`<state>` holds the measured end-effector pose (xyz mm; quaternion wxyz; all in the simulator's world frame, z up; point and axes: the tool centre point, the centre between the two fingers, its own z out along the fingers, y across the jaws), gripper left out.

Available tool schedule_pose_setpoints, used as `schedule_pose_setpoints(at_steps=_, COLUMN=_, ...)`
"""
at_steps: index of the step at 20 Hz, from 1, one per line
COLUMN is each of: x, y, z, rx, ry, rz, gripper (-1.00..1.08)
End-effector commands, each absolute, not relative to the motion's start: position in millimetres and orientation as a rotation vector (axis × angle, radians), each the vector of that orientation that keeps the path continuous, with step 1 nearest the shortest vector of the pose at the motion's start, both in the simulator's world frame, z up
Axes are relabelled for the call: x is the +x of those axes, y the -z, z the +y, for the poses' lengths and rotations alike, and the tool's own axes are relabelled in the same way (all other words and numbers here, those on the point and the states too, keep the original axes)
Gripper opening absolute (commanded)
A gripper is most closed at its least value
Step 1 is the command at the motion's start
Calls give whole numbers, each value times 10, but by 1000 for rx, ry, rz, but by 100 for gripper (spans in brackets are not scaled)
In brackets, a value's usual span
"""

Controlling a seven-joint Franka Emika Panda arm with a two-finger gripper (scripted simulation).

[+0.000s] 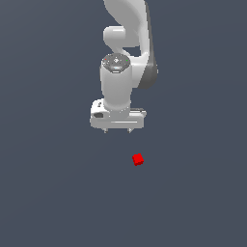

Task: Pick up the red cube and move it to a goal position.

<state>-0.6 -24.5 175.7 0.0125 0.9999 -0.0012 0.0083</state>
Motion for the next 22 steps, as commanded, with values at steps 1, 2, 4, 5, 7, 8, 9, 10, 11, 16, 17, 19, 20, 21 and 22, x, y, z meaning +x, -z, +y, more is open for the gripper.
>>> schedule_pose_setpoints(at_steps=1, x=-6, y=-1757, z=-245, rx=3117, ry=-26, rz=-4, gripper=100)
schedule_pose_setpoints(at_steps=2, x=-5, y=-1755, z=-247, rx=3117, ry=-26, rz=-4, gripper=100)
schedule_pose_setpoints(at_steps=4, x=4, y=-1736, z=-234, rx=3117, ry=-25, rz=2, gripper=100)
schedule_pose_setpoints(at_steps=5, x=12, y=-1719, z=-225, rx=3117, ry=-25, rz=7, gripper=100)
schedule_pose_setpoints(at_steps=7, x=34, y=-1671, z=-201, rx=3118, ry=-25, rz=21, gripper=100)
schedule_pose_setpoints(at_steps=8, x=47, y=-1640, z=-184, rx=3119, ry=-24, rz=30, gripper=100)
schedule_pose_setpoints(at_steps=9, x=63, y=-1605, z=-165, rx=3119, ry=-23, rz=40, gripper=100)
schedule_pose_setpoints(at_steps=10, x=81, y=-1564, z=-144, rx=3120, ry=-23, rz=51, gripper=100)
schedule_pose_setpoints(at_steps=11, x=101, y=-1520, z=-120, rx=3121, ry=-22, rz=64, gripper=100)
schedule_pose_setpoints(at_steps=16, x=226, y=-1227, z=43, rx=3123, ry=-18, rz=149, gripper=100)
schedule_pose_setpoints(at_steps=17, x=255, y=-1155, z=85, rx=3124, ry=-16, rz=170, gripper=100)
schedule_pose_setpoints(at_steps=19, x=318, y=-999, z=177, rx=3124, ry=-14, rz=216, gripper=100)
schedule_pose_setpoints(at_steps=20, x=350, y=-916, z=227, rx=3123, ry=-13, rz=241, gripper=100)
schedule_pose_setpoints(at_steps=21, x=381, y=-836, z=276, rx=3123, ry=-11, rz=265, gripper=100)
schedule_pose_setpoints(at_steps=22, x=409, y=-760, z=323, rx=3122, ry=-10, rz=287, gripper=100)
